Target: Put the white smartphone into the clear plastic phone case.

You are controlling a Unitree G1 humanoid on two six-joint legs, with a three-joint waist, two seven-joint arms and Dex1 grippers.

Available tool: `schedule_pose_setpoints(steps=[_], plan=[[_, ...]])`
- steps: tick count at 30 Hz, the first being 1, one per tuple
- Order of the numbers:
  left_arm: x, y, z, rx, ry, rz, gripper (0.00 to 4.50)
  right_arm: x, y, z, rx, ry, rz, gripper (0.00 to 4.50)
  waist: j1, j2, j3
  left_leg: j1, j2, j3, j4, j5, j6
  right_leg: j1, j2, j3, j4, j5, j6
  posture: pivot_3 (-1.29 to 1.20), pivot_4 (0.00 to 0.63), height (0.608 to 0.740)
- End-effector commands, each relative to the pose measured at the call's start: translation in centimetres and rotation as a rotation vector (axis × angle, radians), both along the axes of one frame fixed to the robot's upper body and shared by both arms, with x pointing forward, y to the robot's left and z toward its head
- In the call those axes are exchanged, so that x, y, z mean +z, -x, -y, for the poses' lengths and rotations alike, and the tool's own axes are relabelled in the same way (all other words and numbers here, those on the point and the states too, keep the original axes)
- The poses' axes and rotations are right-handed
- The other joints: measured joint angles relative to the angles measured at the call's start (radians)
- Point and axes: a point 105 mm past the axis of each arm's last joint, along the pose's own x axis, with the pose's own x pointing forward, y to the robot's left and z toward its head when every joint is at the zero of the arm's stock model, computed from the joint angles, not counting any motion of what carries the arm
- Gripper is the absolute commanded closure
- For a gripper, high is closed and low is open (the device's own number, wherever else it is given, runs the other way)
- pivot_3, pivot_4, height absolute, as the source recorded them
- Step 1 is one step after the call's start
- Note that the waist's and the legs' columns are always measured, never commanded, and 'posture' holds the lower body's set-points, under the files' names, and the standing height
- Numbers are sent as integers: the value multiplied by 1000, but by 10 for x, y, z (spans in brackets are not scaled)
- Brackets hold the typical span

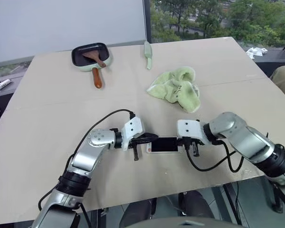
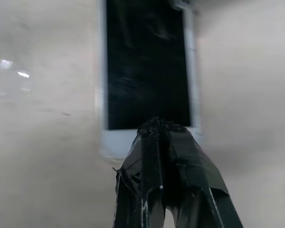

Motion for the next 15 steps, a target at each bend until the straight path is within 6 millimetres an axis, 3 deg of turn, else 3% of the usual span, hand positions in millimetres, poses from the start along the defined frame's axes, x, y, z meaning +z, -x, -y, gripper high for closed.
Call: schedule_pose_setpoints(steps=[1, 6, 10, 15], plan=[[6, 3, 4, -22, 5, 34, 4500, -44, 3, 31, -94, 167, -102, 4463, 2, -1, 0, 0, 0, 0, 0, 0, 0, 0, 0, 0, 0, 0, 0, 0, 150, 740], [6, 4, 5, -20, 10, 34, 4500, -46, 5, 34, -74, 193, -116, 4463, 2, -3, -3, 1, 0, 0, 0, 0, 0, 1, 0, 0, 0, 0, 0, 0, 150, 740], [6, 5, 2, -11, 8, 36, 4500, -45, 28, 32, -11, 173, -215, 4463, 5, -5, -4, 0, -1, -1, 1, 0, 0, 1, 0, -1, 0, 0, 0, 0, 150, 740], [6, 4, 1, -10, 5, 35, 4500, -49, 34, 25, 2, 147, -232, 4463, 3, -5, -5, 0, -1, -2, 0, 0, 0, 1, -1, -1, 0, 0, 0, 0, 150, 740]])
